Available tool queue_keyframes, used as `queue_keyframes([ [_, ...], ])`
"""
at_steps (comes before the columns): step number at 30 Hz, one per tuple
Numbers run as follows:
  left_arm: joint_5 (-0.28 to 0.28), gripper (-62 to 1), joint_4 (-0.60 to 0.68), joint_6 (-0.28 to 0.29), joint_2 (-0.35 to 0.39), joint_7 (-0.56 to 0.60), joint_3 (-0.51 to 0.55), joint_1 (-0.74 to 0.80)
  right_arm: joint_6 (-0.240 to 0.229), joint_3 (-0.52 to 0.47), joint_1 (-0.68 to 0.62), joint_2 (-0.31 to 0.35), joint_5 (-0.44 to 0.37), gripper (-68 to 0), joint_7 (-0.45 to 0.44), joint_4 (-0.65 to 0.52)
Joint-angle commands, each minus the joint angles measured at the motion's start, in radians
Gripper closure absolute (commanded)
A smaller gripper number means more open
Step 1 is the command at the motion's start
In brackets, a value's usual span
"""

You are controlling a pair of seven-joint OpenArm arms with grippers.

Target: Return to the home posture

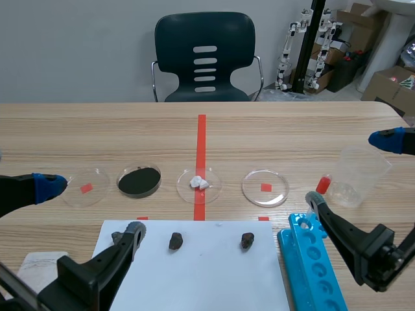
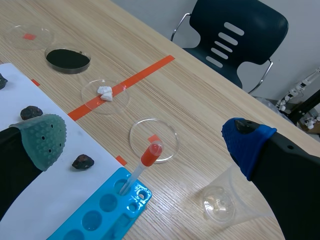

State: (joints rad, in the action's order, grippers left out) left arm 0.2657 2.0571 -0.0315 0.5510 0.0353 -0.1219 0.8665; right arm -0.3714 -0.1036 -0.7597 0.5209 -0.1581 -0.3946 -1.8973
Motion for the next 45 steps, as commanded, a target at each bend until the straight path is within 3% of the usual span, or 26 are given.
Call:
queue_keyframes([
  [1, 0.003, -62.3, 0.01, -0.003, -0.007, 0.017, -0.003, -0.003, 0.004, -0.006, 0.009, 0.0, -0.013, -67.9, -0.014, -0.013],
  [21, 0.003, -62.3, 0.01, -0.003, -0.007, 0.017, -0.003, -0.003, 0.004, -0.006, 0.005, 0.0, -0.013, -67.9, -0.019, -0.013],
  [28, 0.003, -62.3, 0.01, -0.003, -0.007, 0.017, -0.003, -0.003, 0.008, -0.01, -0.093, 0.0, -0.013, -67.9, -0.158, -0.023],
  [45, 0.003, -62.3, 0.01, -0.003, -0.007, 0.017, -0.003, -0.003, 0.011, -0.008, -0.187, 0.0, -0.014, -67.9, -0.183, -0.214],
])
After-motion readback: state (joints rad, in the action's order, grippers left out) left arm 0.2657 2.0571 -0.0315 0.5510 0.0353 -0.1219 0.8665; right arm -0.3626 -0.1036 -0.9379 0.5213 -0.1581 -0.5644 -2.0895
